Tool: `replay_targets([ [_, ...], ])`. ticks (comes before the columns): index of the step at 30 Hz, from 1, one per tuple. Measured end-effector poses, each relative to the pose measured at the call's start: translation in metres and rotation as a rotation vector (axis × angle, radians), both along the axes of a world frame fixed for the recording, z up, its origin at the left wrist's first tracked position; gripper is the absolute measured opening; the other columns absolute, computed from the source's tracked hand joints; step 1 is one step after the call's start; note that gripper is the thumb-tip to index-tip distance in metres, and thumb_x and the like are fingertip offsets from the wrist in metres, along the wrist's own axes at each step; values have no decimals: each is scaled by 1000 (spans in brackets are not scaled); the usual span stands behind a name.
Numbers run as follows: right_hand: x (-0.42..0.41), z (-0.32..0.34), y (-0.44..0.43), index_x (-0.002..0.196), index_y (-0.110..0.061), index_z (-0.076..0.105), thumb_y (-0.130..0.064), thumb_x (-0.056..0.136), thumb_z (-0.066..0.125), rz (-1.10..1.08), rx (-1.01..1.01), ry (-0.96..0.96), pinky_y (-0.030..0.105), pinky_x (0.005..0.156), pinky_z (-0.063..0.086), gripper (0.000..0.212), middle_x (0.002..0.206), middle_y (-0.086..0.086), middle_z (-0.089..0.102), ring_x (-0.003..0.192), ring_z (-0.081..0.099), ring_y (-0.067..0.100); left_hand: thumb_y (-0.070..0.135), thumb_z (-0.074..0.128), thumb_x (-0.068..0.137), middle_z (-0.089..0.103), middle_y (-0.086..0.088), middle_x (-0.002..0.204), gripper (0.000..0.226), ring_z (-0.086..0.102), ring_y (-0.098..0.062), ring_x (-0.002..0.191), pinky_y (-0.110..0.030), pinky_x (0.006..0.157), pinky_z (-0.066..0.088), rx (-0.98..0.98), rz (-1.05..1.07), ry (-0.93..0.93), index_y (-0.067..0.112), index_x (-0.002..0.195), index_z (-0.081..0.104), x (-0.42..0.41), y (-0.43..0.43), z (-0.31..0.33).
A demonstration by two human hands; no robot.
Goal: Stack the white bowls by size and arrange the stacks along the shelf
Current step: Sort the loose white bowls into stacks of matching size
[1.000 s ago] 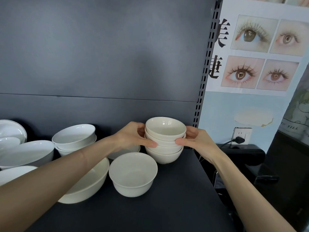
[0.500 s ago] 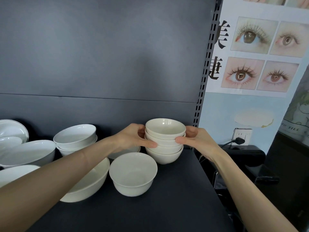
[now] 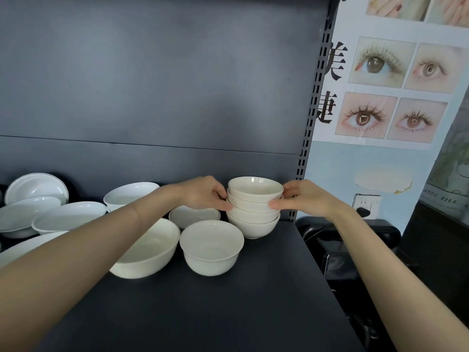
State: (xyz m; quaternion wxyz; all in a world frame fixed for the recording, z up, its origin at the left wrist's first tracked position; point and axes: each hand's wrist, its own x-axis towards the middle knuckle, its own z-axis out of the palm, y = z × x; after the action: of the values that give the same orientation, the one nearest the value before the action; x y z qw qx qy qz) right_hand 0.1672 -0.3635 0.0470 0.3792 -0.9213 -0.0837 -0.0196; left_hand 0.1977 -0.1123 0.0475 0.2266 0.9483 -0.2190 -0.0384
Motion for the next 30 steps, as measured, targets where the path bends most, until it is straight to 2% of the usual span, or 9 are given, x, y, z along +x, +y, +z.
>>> replay_targets([
  [2, -9, 10, 5, 116, -9, 60, -29, 76, 79, -32, -126, -58, 28, 92, 43, 48, 109, 1, 64, 104, 58, 17, 40, 64, 88, 68, 1, 115, 44, 60, -17, 111, -26, 92, 45, 146, -4, -68, 16, 124, 60, -11, 6, 8],
  [5, -23, 23, 20, 122, -8, 57, -29, 77, 78, -56, -289, -164, 30, 92, 42, 54, 119, 7, 61, 110, 55, 23, 45, 66, 85, 65, -3, 117, 54, 59, -20, 110, -34, 96, 47, 258, -7, -135, 18, 130, 55, -24, 21, 19],
  [8, -34, 32, 43, 121, -11, 59, -32, 77, 77, -43, -362, -234, 33, 94, 43, 53, 123, 7, 61, 113, 53, 23, 46, 66, 85, 61, -5, 122, 56, 55, -22, 112, -36, 98, 45, 319, -24, -181, 20, 133, 52, -42, 40, 30],
  [12, -48, 35, 86, 128, -15, 56, -35, 77, 77, -23, -384, -273, 25, 86, 35, 58, 130, 2, 56, 121, 48, 20, 44, 64, 87, 60, -4, 126, 52, 46, -15, 109, -33, 97, 42, 346, -25, -248, 23, 133, 51, -67, 79, 40],
  [16, -65, 26, 130, 132, -15, 52, -35, 79, 75, 17, -372, -261, 23, 90, 32, 61, 135, 2, 54, 128, 44, 21, 46, 62, 87, 57, 1, 129, 52, 45, -19, 121, -28, 88, 38, 362, 14, -269, 25, 133, 51, -89, 126, 38],
  [22, -92, 0, 187, 131, -15, 53, -37, 79, 75, 33, -345, -215, 23, 86, 35, 61, 128, 3, 55, 112, 48, 15, 52, 63, 84, 58, 3, 130, 54, 50, -20, 119, -33, 98, 42, 292, 26, -227, 26, 131, 53, -122, 193, 19],
  [25, -102, -14, 207, 131, -16, 52, -38, 78, 75, 28, -320, -181, 29, 95, 39, 62, 131, 2, 54, 123, 46, 19, 55, 63, 83, 58, 6, 131, 56, 50, -20, 123, -33, 100, 40, 270, 34, -227, 25, 130, 55, -137, 218, 6],
  [28, -109, -25, 222, 133, -18, 51, -40, 76, 77, 17, -278, -146, 25, 94, 37, 66, 136, 1, 52, 126, 44, 17, 77, 52, 61, 59, 6, 117, 89, 52, -15, 109, -23, 91, 39, 198, 38, -186, 15, 126, 56, -157, 234, -4],
  [30, -113, -30, 230, 134, -19, 50, -41, 75, 77, 14, -285, -125, 21, 89, 33, 69, 137, -2, 49, 127, 43, 15, 78, 49, 55, 54, 6, 118, 100, 47, -13, 108, -16, 83, 36, 173, 48, -143, 11, 129, 52, -163, 243, -12],
])
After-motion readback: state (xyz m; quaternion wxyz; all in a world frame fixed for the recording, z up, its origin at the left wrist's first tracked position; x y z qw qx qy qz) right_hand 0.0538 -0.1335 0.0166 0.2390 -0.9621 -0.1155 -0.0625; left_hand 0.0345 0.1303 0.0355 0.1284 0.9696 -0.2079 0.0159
